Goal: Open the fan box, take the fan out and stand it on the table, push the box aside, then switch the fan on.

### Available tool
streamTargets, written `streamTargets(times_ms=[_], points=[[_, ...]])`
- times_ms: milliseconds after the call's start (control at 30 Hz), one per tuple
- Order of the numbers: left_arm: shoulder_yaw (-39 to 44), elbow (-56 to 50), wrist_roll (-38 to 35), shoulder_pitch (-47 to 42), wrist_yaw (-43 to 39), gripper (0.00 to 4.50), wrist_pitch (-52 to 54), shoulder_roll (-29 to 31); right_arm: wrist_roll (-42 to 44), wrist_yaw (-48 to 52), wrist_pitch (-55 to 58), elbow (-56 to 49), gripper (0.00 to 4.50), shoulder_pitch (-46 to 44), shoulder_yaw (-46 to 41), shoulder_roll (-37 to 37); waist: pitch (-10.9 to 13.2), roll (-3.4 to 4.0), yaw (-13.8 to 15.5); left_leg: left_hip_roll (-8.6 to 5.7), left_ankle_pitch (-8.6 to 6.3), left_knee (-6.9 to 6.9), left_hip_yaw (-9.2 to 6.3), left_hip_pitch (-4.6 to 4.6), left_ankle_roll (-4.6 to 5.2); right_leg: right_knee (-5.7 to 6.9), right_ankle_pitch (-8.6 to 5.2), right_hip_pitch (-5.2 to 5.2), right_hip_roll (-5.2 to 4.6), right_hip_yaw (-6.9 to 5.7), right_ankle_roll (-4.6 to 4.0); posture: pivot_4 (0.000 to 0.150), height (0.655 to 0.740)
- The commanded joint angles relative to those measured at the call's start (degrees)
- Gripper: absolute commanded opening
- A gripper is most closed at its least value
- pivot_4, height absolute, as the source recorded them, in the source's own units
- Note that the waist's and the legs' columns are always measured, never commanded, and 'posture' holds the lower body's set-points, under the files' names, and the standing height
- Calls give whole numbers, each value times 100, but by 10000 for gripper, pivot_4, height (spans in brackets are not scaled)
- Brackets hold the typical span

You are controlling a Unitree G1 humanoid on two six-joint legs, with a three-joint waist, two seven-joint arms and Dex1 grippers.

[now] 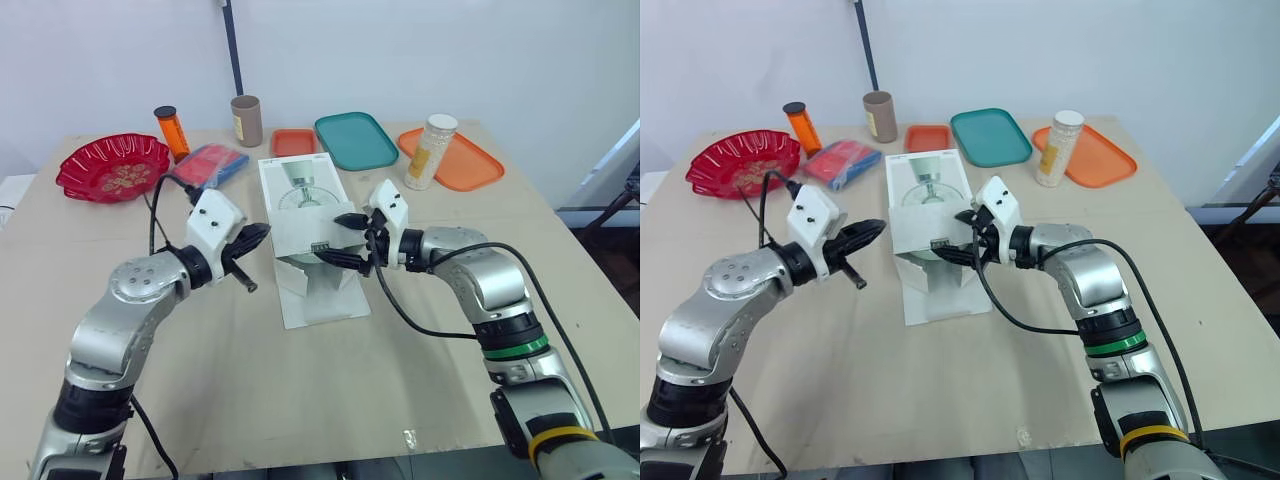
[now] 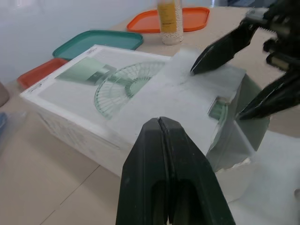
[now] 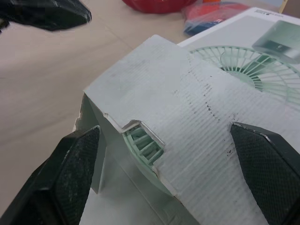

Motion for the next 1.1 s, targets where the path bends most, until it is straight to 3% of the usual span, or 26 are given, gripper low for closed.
streamTargets(times_ms=[33,367,567,833,967,1100], points=[[-328,492,277,-345,90,497,-207,-130,-33,-19,17,-114,45000,-116,-37,4,0,1,-7,0,0,0,3,0,0,0,0,0,0,2,0,1500,7400],[-872,2321,966,-1157,231,497,-621,-593,6,-166,105,-476,45000,64,-152,17,0,1,-8,2,3,0,4,-12,-6,3,3,-18,2,2,-4,1500,7400],[-938,2433,1092,-1181,109,497,-622,-613,88,-276,234,-952,45000,175,-308,-88,-1,1,-8,1,8,0,4,-15,-15,6,3,-23,1,2,-4,1500,7400],[-970,2207,1171,-986,31,497,-436,-500,379,-378,533,-2983,45000,1212,-428,-558,-2,-1,-6,0,6,0,3,-18,-10,6,3,-22,0,2,-3,1500,7400],[-940,2132,1155,-947,-25,0,-372,-483,451,-573,722,-3554,33865,1616,-340,-588,-4,1,-9,1,8,2,3,-14,-8,14,3,-22,3,3,-3,1500,7400],[-915,2073,1148,-942,-77,0,-327,-478,369,-904,803,-3691,14290,1846,-133,-393,-6,-1,-8,0,11,3,2,-11,-7,14,4,-17,4,4,-2,1500,7400]])
